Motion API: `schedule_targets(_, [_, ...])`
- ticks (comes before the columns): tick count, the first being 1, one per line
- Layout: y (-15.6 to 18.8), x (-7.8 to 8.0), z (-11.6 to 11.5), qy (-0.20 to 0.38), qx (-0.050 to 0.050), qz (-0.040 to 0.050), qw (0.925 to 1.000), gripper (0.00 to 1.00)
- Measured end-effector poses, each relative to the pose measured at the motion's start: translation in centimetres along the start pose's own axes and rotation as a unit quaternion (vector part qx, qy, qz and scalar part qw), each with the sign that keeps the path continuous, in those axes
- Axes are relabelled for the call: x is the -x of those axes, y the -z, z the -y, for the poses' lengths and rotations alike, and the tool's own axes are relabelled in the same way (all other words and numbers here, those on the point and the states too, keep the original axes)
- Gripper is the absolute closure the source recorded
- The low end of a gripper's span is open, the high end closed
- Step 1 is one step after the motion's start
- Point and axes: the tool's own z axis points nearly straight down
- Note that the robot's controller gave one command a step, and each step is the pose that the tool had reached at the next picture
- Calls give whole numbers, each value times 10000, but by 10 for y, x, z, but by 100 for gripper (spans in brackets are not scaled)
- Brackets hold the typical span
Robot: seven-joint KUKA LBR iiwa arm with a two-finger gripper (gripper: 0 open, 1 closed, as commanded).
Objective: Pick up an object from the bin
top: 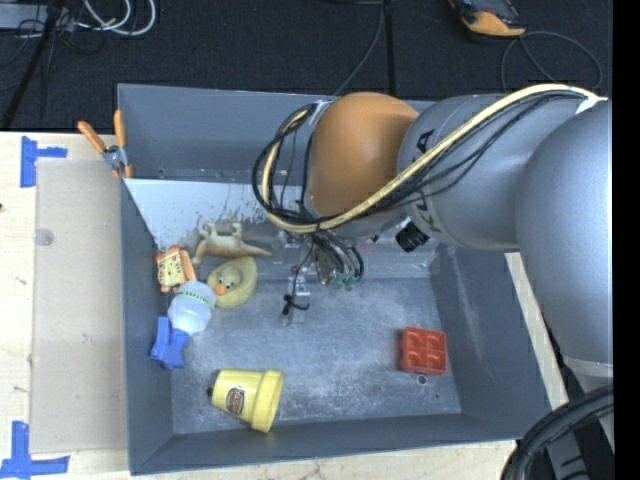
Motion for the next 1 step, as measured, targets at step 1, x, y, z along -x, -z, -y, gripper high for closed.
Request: schedule_targets(1, [-28,-21,-21,315,-7,36,9995,0])
